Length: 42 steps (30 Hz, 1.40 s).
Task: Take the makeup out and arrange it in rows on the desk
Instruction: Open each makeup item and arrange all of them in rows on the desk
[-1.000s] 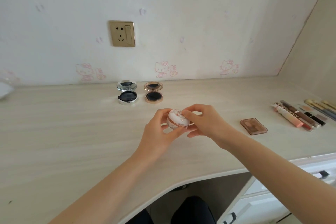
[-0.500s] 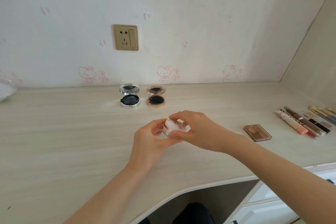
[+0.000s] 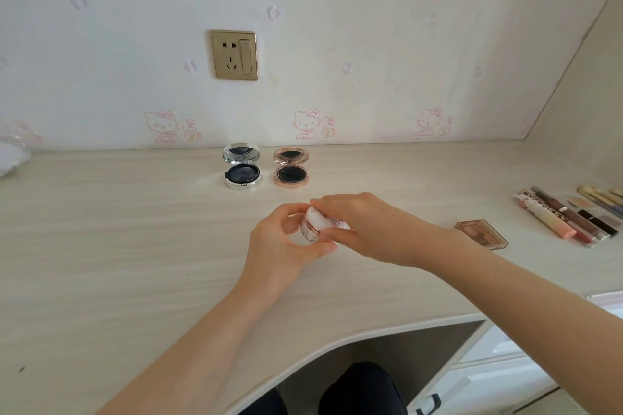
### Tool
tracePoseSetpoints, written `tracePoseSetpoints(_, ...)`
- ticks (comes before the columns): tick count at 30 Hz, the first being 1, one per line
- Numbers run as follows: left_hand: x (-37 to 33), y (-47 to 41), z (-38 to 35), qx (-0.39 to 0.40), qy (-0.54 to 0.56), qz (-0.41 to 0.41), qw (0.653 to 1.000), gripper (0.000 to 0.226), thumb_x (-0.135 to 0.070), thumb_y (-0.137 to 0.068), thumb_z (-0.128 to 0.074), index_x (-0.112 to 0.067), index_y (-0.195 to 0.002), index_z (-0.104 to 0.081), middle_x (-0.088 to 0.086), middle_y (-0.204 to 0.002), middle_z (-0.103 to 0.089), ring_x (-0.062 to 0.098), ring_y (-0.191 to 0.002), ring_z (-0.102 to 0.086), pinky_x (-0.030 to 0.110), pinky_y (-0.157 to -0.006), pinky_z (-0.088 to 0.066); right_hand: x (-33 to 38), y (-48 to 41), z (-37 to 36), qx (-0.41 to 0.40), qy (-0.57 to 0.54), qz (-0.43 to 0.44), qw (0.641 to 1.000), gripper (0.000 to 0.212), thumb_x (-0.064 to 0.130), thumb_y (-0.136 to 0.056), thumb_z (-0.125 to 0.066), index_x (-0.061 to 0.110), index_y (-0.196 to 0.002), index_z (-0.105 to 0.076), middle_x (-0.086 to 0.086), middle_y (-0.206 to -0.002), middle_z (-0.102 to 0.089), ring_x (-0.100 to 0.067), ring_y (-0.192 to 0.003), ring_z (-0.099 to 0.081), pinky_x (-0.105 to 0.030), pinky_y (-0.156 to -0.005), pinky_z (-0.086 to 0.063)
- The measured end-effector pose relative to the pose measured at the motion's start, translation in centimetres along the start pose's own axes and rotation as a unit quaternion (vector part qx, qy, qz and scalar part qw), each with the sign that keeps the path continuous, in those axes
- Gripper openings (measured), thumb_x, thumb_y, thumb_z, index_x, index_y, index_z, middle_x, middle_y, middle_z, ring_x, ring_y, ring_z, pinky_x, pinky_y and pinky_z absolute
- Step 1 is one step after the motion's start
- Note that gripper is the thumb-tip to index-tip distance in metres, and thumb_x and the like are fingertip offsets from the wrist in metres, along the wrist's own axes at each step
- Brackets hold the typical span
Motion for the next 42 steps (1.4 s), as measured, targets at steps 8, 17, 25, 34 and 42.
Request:
tracePoseSetpoints(8, 1.0, -0.1, -0.1, 0.029, -0.053, 0.032, 0.998, 0.084, -0.036, -0.053, -0.091, -0.042, -0.124, -0.045, -0.023, -0.100, -0.069, -0.011, -0.106, -0.055, 0.007, -0.084, -0.033, -2.1, -0.4, 0.0, 0.013, -0.037, -0.050, 0.998, 0.036, 0.040, -0.098, -0.045, 0.028, -0.131, -0.048, 0.006, -0.117, -0.063, -0.013, -0.104, -0.057, -0.028, -0.084, -0.046)
tracePoseSetpoints(17, 1.9, 0.0, -0.4, 0.041, -0.195, -0.006, 0.980, 0.086, -0.046, -0.059, -0.083, -0.031, -0.133, -0.041, -0.022, -0.116, -0.062, 0.004, -0.123, -0.043, 0.017, -0.091, -0.031, -2.0, -1.6, -1.0, 0.032, -0.002, -0.031, 0.999, 0.033, 0.036, -0.100, -0.039, 0.023, -0.127, -0.053, 0.005, -0.122, -0.054, -0.013, -0.108, -0.051, -0.030, -0.093, -0.042)
tracePoseSetpoints(25, 2.2, 0.0, 0.1, 0.011, -0.239, -0.004, 0.971, 0.092, -0.054, -0.060, -0.077, -0.031, -0.138, -0.033, -0.023, -0.115, -0.062, 0.005, -0.124, -0.037, 0.018, -0.084, -0.029, -2.2, -2.7, -1.2, 0.018, -0.009, -0.058, 0.998, 0.034, 0.043, -0.097, -0.046, 0.023, -0.123, -0.054, 0.002, -0.118, -0.062, -0.016, -0.103, -0.055, -0.029, -0.084, -0.045)
tracePoseSetpoints(34, 2.1, 0.3, -0.2, -0.022, -0.243, 0.002, 0.970, 0.091, -0.051, -0.059, -0.079, -0.031, -0.137, -0.035, -0.022, -0.107, -0.065, 0.008, -0.121, -0.039, 0.024, -0.084, -0.032, -3.2, -3.3, -1.0, 0.037, -0.019, -0.057, 0.998, 0.034, 0.039, -0.098, -0.047, 0.023, -0.126, -0.057, 0.007, -0.122, -0.062, -0.003, -0.094, -0.047, -0.020, -0.080, -0.035)
tracePoseSetpoints(42, 2.4, 0.4, -0.2, -0.032, -0.250, 0.008, 0.968, 0.088, -0.053, -0.058, -0.078, -0.035, -0.132, -0.035, -0.026, -0.103, -0.062, 0.005, -0.121, -0.040, 0.022, -0.081, -0.032, -3.7, -4.7, -0.8, 0.050, -0.027, -0.069, 0.996, 0.033, 0.032, -0.102, -0.038, 0.020, -0.123, -0.060, 0.003, -0.112, -0.065, 0.006, -0.069, -0.048, -0.021, -0.071, -0.036)
Point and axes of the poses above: each hand's wrist, its own y-axis away from the middle knuckle, its own z-axis out of the back of the hand, x = y × z, the point moved 5 cm from there along -y, towards the middle knuckle
